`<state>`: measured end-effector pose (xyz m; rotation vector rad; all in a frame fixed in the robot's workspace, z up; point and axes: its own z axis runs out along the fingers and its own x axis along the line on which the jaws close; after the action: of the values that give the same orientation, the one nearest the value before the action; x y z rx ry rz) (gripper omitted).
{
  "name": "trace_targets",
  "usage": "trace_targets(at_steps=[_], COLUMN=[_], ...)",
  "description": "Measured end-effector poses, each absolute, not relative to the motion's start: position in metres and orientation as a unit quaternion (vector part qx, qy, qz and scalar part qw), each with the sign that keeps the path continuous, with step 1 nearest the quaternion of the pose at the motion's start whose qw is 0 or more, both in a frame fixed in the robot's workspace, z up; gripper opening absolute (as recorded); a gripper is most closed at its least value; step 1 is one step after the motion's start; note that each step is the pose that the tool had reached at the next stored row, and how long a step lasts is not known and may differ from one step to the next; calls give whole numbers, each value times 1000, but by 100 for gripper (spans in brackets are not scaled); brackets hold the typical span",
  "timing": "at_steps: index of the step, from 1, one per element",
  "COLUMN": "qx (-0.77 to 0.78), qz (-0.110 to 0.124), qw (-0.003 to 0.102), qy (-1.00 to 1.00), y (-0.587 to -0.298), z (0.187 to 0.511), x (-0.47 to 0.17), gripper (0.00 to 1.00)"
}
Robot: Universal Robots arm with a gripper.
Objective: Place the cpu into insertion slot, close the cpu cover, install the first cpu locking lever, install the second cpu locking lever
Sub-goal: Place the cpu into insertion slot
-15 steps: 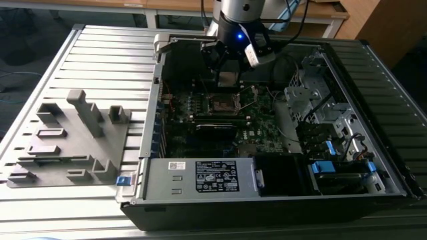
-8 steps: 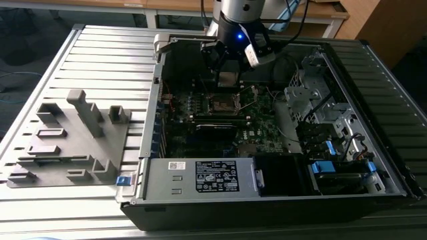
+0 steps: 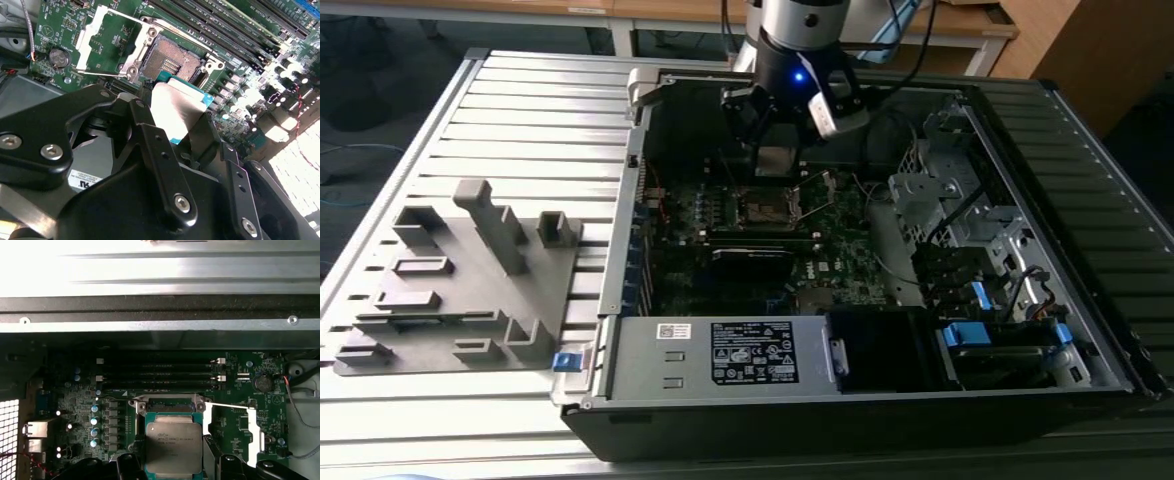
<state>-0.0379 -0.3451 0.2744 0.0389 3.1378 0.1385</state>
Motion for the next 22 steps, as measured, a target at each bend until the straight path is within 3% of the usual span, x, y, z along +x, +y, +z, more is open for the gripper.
trace_targets(at_steps=[22], qx=[12], qz=[44], qw=[0], qy=[999], y=[-345], z=[263], x=[-38], gripper=[54])
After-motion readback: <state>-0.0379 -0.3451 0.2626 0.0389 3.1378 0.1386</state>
